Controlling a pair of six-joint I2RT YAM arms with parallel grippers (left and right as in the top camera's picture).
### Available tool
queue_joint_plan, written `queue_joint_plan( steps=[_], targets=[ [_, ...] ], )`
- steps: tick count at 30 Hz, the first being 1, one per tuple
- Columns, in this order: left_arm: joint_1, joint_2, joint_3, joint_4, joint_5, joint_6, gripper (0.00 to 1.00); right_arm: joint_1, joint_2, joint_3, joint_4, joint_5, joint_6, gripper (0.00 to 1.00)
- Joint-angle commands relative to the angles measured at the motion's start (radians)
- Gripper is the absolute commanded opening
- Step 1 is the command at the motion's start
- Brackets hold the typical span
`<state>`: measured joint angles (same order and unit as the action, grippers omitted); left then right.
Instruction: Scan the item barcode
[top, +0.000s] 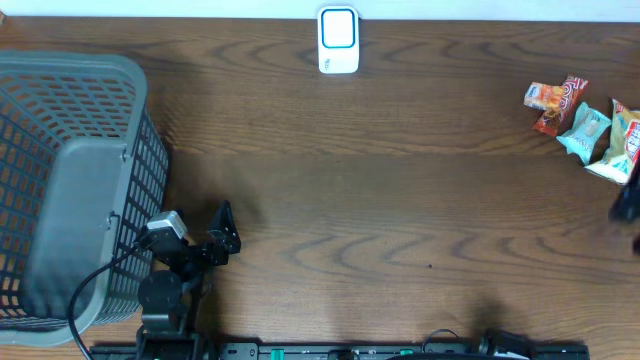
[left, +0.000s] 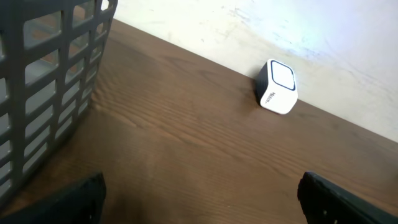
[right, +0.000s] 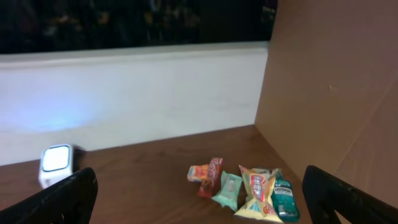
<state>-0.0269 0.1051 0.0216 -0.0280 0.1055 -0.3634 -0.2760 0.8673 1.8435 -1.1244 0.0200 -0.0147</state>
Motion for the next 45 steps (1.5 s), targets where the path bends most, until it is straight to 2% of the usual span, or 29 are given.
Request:
queue_joint_plan(
  steps=[1, 5, 11, 19, 24, 28, 35, 45],
  targets=[
    [0.004, 0.000, -0.018, -0.031, 0.009, -0.009, 0.98, 0.011, -0.098, 0.000, -0.040, 0.003, -0.002, 0.99],
    [0.004, 0.000, -0.018, -0.031, 0.010, -0.008, 0.98, 0.057, -0.204, 0.000, -0.102, 0.004, -0.002, 0.99],
    [0.004, 0.000, -0.018, -0.031, 0.009, -0.008, 0.98, 0.216, -0.441, 0.000, -0.243, -0.004, -0.001, 0.99],
    [0.004, 0.000, -0.018, -0.031, 0.009, -0.009, 0.98, 0.297, -0.630, -0.019, -0.246, 0.007, -0.002, 0.99],
    [0.004, 0.000, -0.018, -0.031, 0.009, -0.008, 0.98, 0.304, -0.718, -0.138, -0.212, 0.009, -0.002, 0.99],
    [0.004, 0.000, -0.018, -0.031, 0.009, -0.009, 0.98, 0.308, -0.772, -0.303, -0.101, 0.011, -0.002, 0.99],
    [0.004, 0.000, -0.018, -0.031, 0.009, -0.008, 0.98, 0.338, -0.826, -0.673, 0.209, 0.011, -0.001, 0.99],
    [0.004, 0.000, -0.018, -0.031, 0.009, -0.009, 0.98, 0.340, -0.845, -1.214, 0.739, 0.024, -0.002, 0.99]
  ],
)
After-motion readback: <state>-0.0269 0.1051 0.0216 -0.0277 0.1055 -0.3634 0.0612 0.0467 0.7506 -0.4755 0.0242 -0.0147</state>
